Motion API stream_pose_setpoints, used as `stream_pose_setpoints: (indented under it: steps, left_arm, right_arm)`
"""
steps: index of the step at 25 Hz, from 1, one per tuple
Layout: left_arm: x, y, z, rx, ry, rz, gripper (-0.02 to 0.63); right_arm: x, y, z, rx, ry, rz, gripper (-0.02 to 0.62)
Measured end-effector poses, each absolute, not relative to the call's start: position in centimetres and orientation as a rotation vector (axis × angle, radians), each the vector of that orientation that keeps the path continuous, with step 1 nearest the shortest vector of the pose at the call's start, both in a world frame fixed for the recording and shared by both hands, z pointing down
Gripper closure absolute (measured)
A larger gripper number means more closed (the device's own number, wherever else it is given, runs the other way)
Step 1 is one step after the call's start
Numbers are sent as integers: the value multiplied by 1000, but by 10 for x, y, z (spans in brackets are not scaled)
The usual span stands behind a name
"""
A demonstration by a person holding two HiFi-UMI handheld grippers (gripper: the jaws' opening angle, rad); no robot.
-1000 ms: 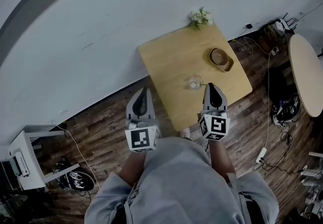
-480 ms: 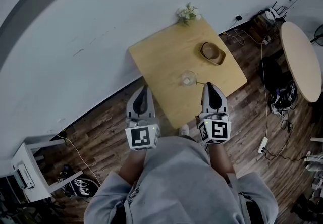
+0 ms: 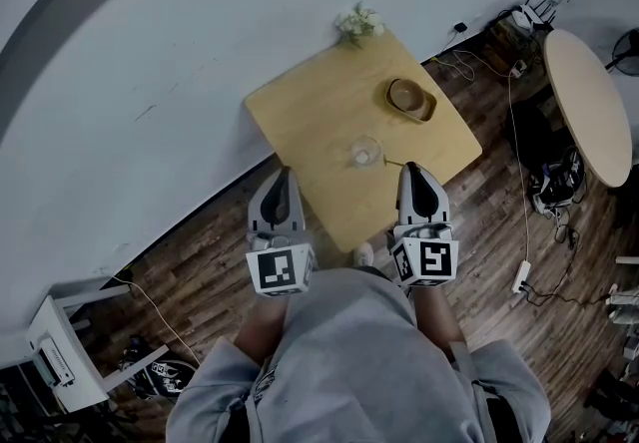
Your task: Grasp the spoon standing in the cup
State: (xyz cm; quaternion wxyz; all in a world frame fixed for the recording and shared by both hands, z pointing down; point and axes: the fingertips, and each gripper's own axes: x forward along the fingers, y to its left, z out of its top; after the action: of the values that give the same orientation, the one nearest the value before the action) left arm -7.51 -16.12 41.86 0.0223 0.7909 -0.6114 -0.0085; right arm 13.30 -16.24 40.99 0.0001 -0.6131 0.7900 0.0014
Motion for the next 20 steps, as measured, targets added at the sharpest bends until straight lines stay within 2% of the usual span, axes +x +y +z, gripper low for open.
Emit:
stream_pose_setpoints:
  steps: [20]
  left_arm:
    - [-71,-162,418,2448,-1904,-29,604]
  right_arm:
    - [126,-166,409,-1881,2524,29,594]
